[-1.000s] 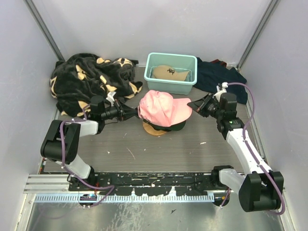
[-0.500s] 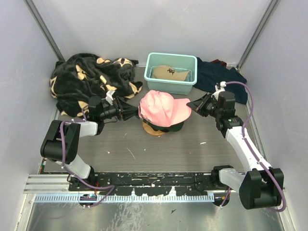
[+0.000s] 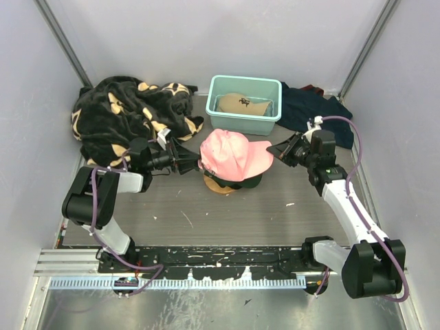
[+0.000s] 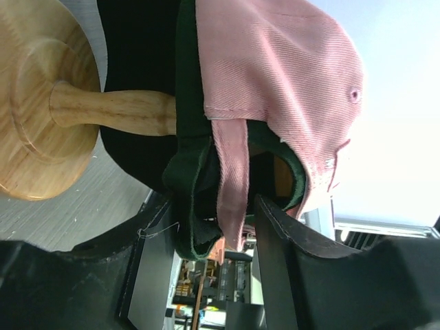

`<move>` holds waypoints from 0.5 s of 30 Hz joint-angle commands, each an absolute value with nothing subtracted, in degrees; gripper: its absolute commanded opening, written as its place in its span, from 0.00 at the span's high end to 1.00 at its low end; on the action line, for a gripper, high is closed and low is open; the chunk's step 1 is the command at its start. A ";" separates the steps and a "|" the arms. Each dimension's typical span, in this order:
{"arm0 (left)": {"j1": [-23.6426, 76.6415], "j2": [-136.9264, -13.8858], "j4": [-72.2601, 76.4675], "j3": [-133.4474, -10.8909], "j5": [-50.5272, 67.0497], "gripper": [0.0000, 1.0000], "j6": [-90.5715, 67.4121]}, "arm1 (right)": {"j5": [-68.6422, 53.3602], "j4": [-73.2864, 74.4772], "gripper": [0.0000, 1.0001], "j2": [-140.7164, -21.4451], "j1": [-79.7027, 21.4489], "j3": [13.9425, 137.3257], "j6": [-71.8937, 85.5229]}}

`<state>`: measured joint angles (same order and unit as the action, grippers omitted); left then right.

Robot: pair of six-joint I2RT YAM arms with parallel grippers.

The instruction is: Stack the hats

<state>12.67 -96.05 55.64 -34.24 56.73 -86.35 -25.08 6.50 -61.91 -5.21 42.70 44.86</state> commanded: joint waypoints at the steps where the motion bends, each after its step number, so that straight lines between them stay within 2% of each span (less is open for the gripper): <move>1: 13.56 -93.23 45.27 -37.24 58.17 0.45 -77.74 | -22.59 12.38 0.99 -62.59 -6.24 43.83 39.03; 6: 14.23 -89.12 26.06 -41.43 56.34 0.45 -64.65 | -22.41 12.48 0.99 -62.24 -6.24 43.79 39.11; 10: 14.53 -89.13 22.34 -43.06 55.31 0.46 -62.49 | -22.58 12.40 0.99 -62.19 -6.33 43.45 39.20; 11: 14.78 -89.89 22.93 -43.37 55.29 0.48 -62.80 | -22.59 12.42 0.99 -62.19 -6.45 43.30 39.21; 15: 16.55 -92.56 24.23 -44.68 55.03 0.66 -63.19 | -22.68 12.39 0.99 -61.94 -6.67 42.77 39.20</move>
<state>14.68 -90.43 26.11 -42.30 55.31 -65.63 -24.53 7.44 -61.87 -5.58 43.29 44.73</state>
